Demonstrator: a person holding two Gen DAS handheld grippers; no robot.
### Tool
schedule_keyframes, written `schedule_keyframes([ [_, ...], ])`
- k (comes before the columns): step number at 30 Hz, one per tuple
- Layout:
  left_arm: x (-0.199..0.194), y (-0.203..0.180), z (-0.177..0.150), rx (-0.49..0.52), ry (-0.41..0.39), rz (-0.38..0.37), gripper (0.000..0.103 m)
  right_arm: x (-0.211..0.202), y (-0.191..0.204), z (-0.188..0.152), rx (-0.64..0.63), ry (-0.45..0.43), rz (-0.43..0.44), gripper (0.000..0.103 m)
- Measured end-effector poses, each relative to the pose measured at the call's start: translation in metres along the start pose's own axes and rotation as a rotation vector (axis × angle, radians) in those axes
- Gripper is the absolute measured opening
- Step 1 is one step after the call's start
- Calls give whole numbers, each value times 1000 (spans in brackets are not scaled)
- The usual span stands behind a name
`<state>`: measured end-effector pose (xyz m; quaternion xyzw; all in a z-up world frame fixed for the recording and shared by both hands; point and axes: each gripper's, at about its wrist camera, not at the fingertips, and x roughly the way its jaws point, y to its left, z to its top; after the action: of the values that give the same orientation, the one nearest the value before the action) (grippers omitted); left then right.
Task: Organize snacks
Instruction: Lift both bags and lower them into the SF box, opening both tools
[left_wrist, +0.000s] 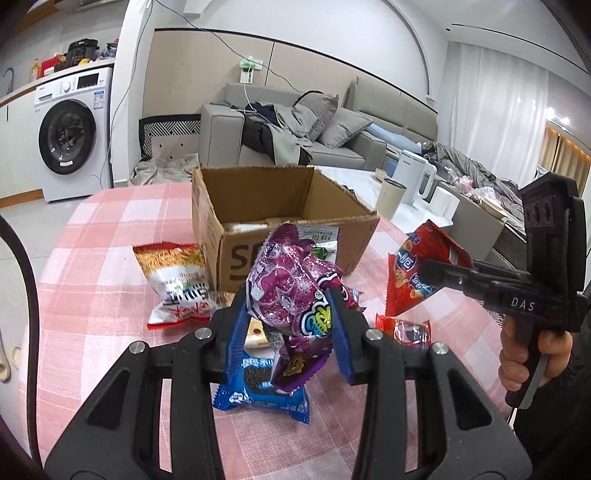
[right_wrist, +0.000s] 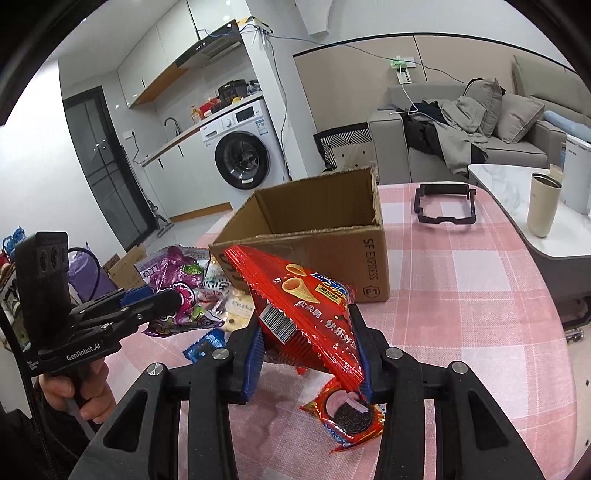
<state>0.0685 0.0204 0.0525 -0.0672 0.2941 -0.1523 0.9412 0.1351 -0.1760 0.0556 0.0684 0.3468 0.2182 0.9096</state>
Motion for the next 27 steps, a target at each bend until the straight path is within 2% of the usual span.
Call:
schedule_keyframes([
  [13,2,4,39,-6,-22,21,37,-10,15,34,12,-64,-21,42],
  [27,36,17,87,-6,-6,78,37,31,36,68,-5,-48,21,42],
])
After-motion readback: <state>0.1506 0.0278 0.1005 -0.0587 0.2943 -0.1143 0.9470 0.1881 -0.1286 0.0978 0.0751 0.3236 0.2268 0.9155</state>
